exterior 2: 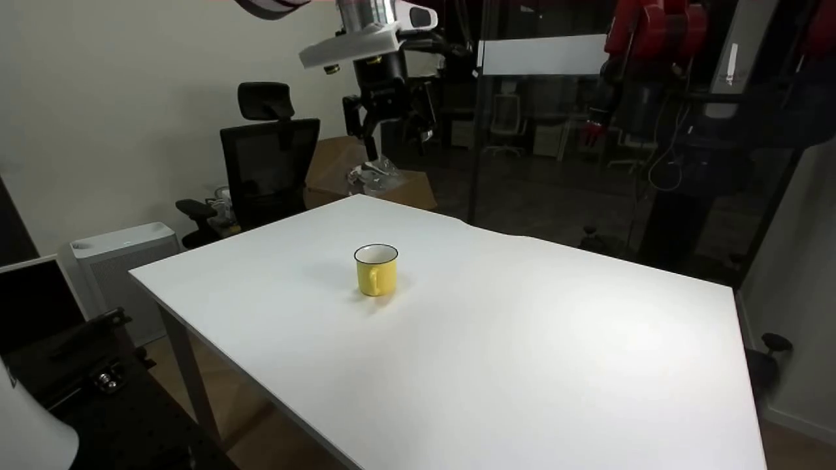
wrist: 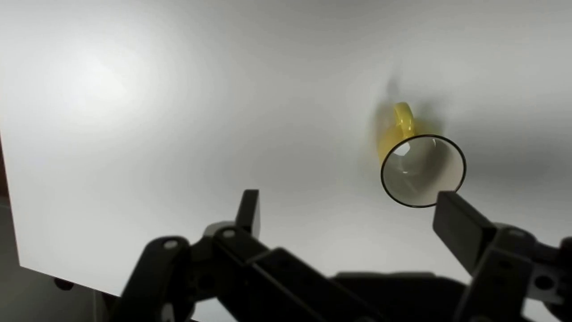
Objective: Move the cup slightly up the table
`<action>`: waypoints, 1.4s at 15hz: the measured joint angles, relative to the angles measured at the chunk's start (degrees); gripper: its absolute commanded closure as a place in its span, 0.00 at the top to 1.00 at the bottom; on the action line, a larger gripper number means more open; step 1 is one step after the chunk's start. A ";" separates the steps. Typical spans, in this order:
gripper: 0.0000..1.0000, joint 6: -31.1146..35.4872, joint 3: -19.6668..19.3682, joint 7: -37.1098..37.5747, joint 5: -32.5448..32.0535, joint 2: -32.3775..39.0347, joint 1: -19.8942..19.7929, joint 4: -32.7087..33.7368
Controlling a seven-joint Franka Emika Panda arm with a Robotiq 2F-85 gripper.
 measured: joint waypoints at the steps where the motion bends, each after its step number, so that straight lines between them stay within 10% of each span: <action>1: 1.00 -0.33 0.00 -0.04 0.00 -0.31 -0.03 0.00; 6: 1.00 -0.14 0.21 -3.02 1.69 0.33 0.23 -0.10; 13: 1.00 2.37 3.44 -26.62 17.36 15.65 1.66 5.01; 21: 1.00 6.79 3.74 -23.11 10.34 20.87 0.48 7.27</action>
